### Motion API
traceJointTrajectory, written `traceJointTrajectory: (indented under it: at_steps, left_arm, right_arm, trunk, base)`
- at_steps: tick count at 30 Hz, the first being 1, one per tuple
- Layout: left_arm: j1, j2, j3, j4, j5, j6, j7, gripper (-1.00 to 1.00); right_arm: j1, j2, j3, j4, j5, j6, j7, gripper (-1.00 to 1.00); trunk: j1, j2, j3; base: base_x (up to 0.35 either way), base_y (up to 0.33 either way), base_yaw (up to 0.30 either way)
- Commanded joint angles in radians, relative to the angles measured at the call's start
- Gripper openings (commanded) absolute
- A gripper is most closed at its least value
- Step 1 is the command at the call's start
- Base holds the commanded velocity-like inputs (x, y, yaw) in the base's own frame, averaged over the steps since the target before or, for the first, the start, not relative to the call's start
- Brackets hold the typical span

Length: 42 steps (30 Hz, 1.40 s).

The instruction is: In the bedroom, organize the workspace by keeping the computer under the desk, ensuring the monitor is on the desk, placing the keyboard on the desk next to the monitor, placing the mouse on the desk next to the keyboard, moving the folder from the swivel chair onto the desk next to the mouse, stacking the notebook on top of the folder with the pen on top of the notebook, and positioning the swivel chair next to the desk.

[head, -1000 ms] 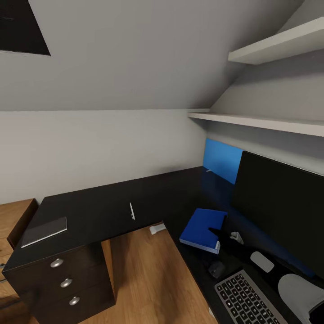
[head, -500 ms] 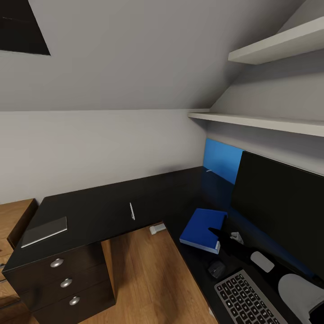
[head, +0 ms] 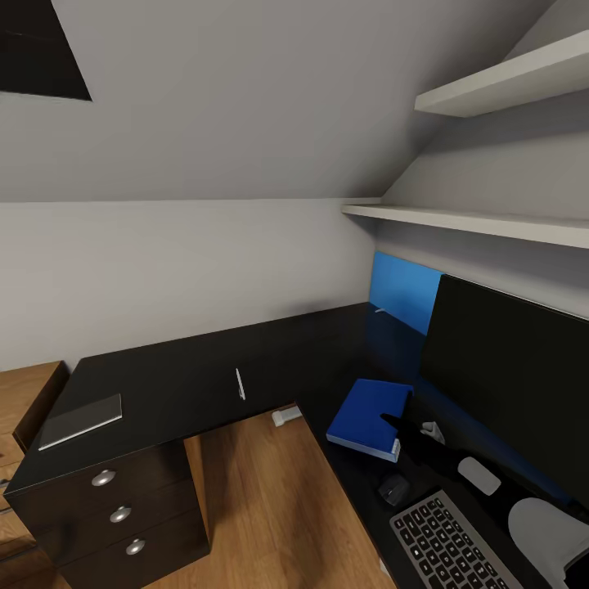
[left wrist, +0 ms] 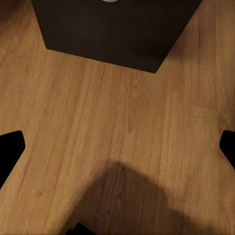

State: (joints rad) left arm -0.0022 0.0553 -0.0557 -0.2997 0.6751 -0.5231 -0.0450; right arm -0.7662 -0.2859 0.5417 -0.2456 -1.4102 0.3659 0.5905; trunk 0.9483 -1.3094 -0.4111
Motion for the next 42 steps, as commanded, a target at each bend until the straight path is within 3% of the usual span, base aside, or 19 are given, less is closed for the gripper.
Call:
traceJointTrajectory:
  at_steps: [1,42]
  left_arm:
    - [0.0,0.001,-0.006,0.0,0.011,-0.003,-0.005,1.0]
    - [0.0,0.001,-0.006,0.001,0.009,-0.003,-0.004,1.0]
  right_arm:
    - [-0.001,-0.001,0.005,0.0,-0.009,0.005,0.002,1.0]
    - [-0.001,-0.001,0.006,0.0,-0.009,0.004,0.002,1.0]
  trunk:
    - [0.0,-0.001,-0.001]
    - [0.0,-0.001,-0.001]
  base:
    - [0.0,0.0,0.0]
    - [-0.056,-0.008,0.0]
